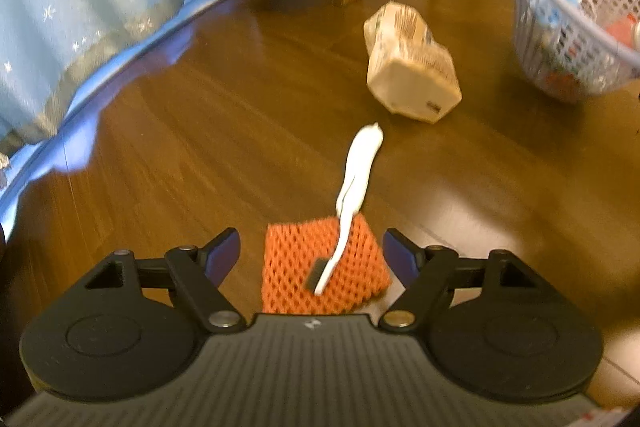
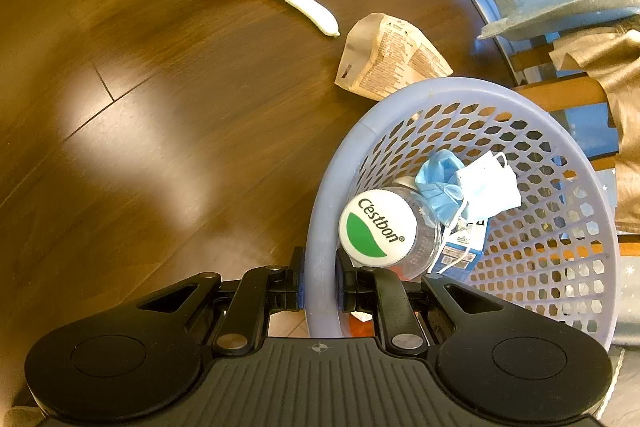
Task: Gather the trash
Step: 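Move the open left gripper down to the white toothbrush on the orange net, then grasp the white toothbrush handle with the left gripper and lift it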
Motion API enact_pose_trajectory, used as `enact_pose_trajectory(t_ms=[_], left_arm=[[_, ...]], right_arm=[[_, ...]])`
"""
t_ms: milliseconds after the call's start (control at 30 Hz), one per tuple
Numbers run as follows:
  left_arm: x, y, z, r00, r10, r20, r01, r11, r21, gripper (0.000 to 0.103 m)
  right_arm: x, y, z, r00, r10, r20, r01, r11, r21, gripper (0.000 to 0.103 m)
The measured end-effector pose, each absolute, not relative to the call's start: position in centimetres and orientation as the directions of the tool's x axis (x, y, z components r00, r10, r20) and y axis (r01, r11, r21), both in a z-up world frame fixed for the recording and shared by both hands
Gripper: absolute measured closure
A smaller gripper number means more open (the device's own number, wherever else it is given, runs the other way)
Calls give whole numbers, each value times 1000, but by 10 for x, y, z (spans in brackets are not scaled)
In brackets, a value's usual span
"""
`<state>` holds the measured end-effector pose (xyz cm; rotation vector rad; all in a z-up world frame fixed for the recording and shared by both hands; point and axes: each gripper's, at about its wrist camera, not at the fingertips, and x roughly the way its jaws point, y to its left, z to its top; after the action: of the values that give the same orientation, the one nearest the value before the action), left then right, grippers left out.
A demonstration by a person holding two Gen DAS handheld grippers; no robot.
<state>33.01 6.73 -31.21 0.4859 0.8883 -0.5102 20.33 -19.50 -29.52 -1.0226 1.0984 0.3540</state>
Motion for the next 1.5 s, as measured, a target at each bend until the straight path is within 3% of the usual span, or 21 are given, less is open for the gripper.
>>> enact_pose_trajectory(t_ms=[300, 633, 933, 1367, 1500], left_arm=[[340, 64, -345, 506, -221, -834, 613, 773, 166, 30], [369, 30, -364, 492, -250, -834, 647, 746, 157, 40], [381, 1, -381, 456, -259, -852, 692, 705, 156, 62], [393, -5, -388, 444, -246, -861, 695, 702, 157, 75], [395, -3, -388, 440, -241, -865, 690, 708, 153, 84]], right_arm=[[202, -195, -296, 456, -233, -859, -690, 516, -507, 92], [210, -196, -292, 464, -225, -857, -656, 562, -503, 92], [215, -196, -291, 462, -223, -858, -651, 571, -499, 92], [214, -197, -291, 462, -220, -859, -651, 574, -497, 92], [214, -198, -292, 463, -219, -859, -650, 575, -497, 92]])
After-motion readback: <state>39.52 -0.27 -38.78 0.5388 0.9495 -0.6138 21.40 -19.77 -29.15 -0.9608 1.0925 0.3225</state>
